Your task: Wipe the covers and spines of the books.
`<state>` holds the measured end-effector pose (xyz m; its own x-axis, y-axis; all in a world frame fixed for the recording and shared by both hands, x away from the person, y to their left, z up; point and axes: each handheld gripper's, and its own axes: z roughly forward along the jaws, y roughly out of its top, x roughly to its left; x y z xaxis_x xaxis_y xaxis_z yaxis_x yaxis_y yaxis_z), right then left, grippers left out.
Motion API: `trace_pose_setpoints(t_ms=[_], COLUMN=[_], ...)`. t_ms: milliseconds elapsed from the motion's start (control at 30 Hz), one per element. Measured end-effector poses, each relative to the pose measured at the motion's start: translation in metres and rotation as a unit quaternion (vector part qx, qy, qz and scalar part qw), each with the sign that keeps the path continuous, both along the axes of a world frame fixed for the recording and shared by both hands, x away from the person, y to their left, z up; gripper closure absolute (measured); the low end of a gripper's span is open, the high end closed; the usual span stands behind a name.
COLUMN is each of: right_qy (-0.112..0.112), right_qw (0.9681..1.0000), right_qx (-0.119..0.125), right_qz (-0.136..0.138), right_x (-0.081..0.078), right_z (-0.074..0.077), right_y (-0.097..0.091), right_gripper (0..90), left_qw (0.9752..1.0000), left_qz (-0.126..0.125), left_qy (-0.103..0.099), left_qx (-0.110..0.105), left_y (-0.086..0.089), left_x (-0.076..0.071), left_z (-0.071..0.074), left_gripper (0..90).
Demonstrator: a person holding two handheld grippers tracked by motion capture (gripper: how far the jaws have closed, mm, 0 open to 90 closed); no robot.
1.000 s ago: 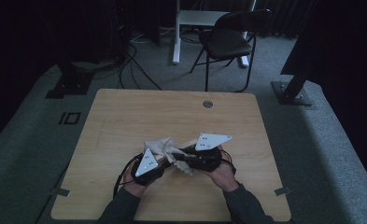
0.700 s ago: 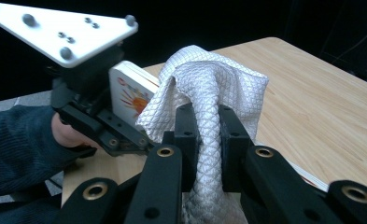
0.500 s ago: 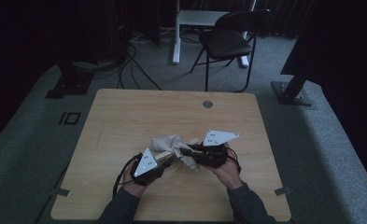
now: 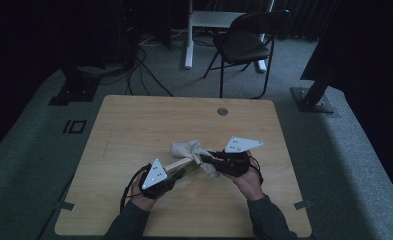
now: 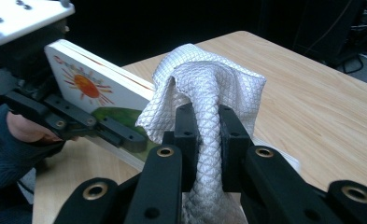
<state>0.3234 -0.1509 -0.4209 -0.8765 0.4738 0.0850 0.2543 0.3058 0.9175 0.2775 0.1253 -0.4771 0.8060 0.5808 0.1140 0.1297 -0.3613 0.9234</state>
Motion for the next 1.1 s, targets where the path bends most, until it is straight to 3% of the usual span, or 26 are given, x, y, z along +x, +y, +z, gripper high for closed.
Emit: trace_pose_setpoints(t_ms=[400,667,967,1067,1100], right_qy=[0.007,0.001,-0.010,-0.015,-0.015], right_qw=[0.9992,0.9970,0.9949,0.9947,0.9947], right_qx=[-0.001,-0.006,0.000,-0.002,-0.003], right_qz=[-0.040,-0.078,-0.101,-0.101,-0.101], right_x=[0.011,0.017,0.019,0.019,0.019], right_z=[-0.006,-0.005,0.006,0.009,0.011], right_y=[-0.021,-0.038,-0.056,-0.057,-0.057], right_gripper=[81.4,81.4,81.4,81.4,81.4], left_qw=[1.0000,0.9997,0.9960,0.9941,0.9917], left_qz=[0.003,0.008,0.021,0.025,0.030], left_qy=[-0.007,-0.025,-0.074,-0.089,-0.103], left_qx=[-0.003,0.001,0.044,0.056,0.071], left_y=[0.000,0.000,-0.012,-0.016,-0.018], left_x=[-0.002,-0.006,-0.017,-0.020,-0.022], left_z=[0.003,0.006,0.008,0.008,0.008], left_gripper=[78.2,78.2,78.2,78.2,78.2])
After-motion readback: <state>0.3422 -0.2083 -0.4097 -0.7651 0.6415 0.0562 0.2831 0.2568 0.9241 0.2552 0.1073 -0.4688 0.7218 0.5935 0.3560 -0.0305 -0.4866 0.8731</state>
